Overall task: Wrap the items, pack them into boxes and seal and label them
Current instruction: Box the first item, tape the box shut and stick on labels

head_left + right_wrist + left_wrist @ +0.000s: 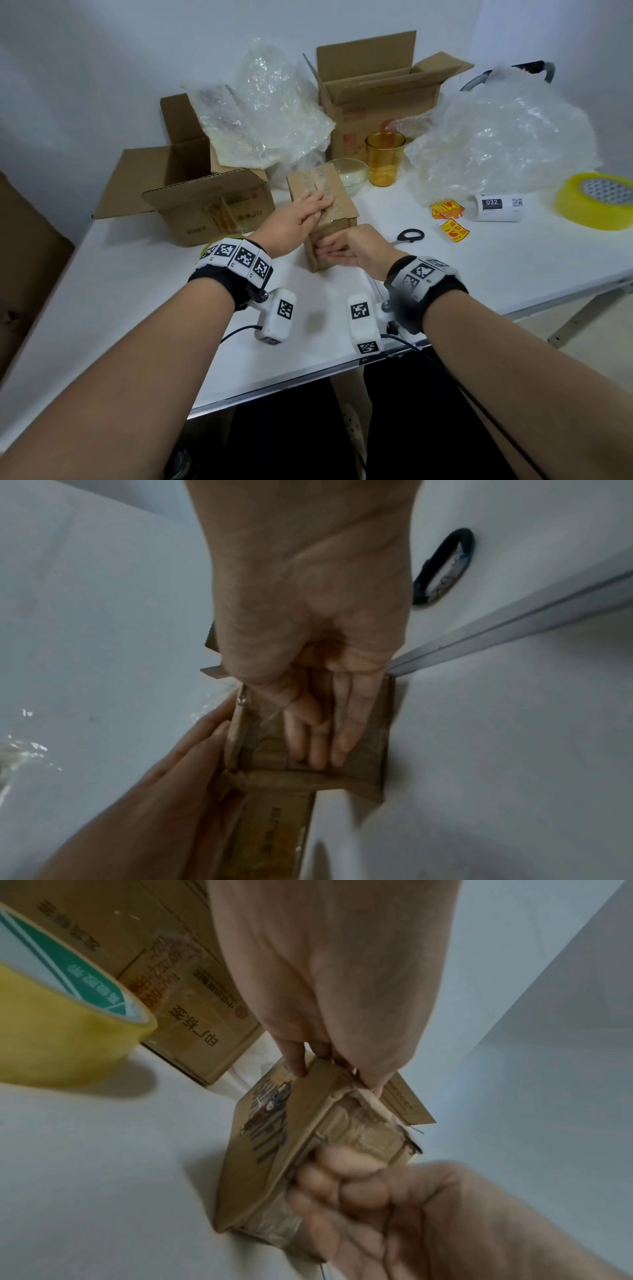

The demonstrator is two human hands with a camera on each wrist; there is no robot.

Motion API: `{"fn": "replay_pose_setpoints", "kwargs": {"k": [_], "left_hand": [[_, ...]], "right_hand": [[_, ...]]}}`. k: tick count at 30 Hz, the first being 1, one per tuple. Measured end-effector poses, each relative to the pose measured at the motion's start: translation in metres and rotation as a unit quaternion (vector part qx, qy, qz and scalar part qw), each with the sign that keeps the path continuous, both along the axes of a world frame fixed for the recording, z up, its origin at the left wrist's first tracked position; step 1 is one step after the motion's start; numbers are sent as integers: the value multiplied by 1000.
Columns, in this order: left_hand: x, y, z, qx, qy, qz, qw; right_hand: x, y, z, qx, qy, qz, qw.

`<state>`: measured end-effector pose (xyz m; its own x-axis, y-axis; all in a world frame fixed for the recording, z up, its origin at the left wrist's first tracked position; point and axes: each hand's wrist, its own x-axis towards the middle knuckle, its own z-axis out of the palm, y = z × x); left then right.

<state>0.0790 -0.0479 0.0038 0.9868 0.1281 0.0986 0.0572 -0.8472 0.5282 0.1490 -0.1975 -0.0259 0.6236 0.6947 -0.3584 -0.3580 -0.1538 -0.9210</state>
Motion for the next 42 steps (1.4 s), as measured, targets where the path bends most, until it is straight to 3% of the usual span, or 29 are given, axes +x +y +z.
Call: {"fn": "replay_pose_setpoints", "kwargs": {"k": [4,9,11,14,17,19,21,25,30,33,37,42], "left_hand": [[0,-6,-3,12,-4,16,1000],[1,-14,-1,-2,-18,39,999],[-1,-18,2,33,-2,54,998],[-7,-27,6,153,35,74,985],[-17,-22,13,153,15,72,986],[-22,-9,13,159,11,66,985],[-25,2,6,179,42,65,981],[-25,4,-12,213,53,66,973],[-30,19,-11,252,52,29,966],[-39,28,-13,226,21,19,974],[-49,24,-20,170,-15,80,982],[-45,16,-13,218,12,113,969]], "right_hand": [[5,-16,-5,-108,-46,-7,993],[5,-13,14,-14,-64,59,996],[7,-9,17,-38,-71,17,997],[25,-13,10,-93,-112,-87,986],[40,-20,6,-92,-191,-208,955],[41,-19,9,-98,-262,-240,929],[33,-11,17,-98,-316,-202,922],[12,16,18,-96,-329,-76,936],[14,20,12,-105,-338,-33,935],[18,18,9,-100,-343,-34,933],[20,21,4,-95,-321,-85,938],[24,28,8,-91,-298,-107,944]]}}
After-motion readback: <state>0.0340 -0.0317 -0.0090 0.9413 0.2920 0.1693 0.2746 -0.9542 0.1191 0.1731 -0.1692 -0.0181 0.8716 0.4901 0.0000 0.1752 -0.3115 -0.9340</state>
